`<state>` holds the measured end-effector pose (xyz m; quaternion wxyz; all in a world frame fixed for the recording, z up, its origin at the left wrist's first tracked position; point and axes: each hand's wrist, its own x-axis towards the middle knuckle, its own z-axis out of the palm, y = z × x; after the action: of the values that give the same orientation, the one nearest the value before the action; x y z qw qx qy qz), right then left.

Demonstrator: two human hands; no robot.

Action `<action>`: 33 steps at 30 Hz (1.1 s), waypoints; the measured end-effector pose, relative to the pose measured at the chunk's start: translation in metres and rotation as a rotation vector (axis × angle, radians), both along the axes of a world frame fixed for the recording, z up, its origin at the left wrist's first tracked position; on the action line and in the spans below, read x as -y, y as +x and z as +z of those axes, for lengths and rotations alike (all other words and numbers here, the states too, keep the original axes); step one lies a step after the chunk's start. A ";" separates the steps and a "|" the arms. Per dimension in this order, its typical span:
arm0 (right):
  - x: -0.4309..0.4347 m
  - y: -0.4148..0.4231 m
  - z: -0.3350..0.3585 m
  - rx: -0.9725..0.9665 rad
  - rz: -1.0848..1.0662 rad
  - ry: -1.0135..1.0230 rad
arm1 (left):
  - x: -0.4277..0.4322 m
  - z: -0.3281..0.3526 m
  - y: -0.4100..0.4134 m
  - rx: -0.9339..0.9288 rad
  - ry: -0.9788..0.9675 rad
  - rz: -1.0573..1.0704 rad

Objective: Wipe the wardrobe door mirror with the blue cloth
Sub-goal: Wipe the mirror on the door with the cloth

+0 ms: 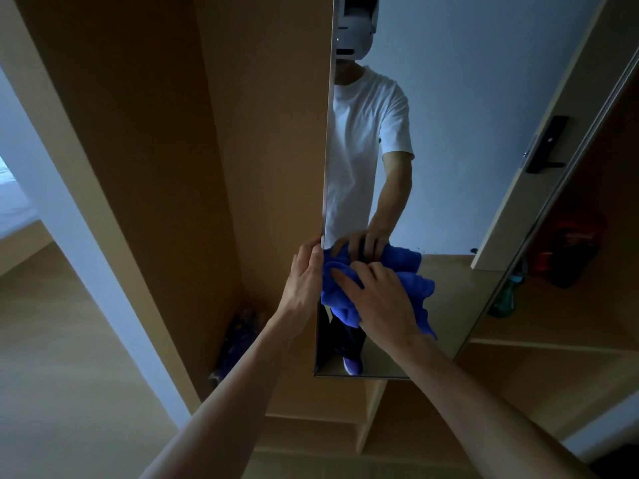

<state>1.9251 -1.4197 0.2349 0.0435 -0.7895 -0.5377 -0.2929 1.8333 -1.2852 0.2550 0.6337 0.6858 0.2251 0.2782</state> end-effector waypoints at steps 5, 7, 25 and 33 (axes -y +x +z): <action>0.001 0.005 0.008 -0.023 0.041 -0.009 | 0.002 0.002 -0.001 -0.006 -0.019 0.005; 0.006 0.007 0.021 -0.046 0.062 0.038 | 0.003 0.000 -0.002 -0.017 -0.004 0.001; 0.045 0.053 0.063 0.015 0.132 0.114 | 0.028 -0.009 0.009 -0.111 0.047 0.136; 0.059 0.054 0.012 -0.025 0.122 -0.023 | 0.033 -0.010 0.012 -0.155 0.106 0.157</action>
<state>1.9794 -1.4783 0.2466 0.0591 -0.7592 -0.5875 -0.2737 1.8457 -1.3184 0.2453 0.5533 0.7182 0.3116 0.2847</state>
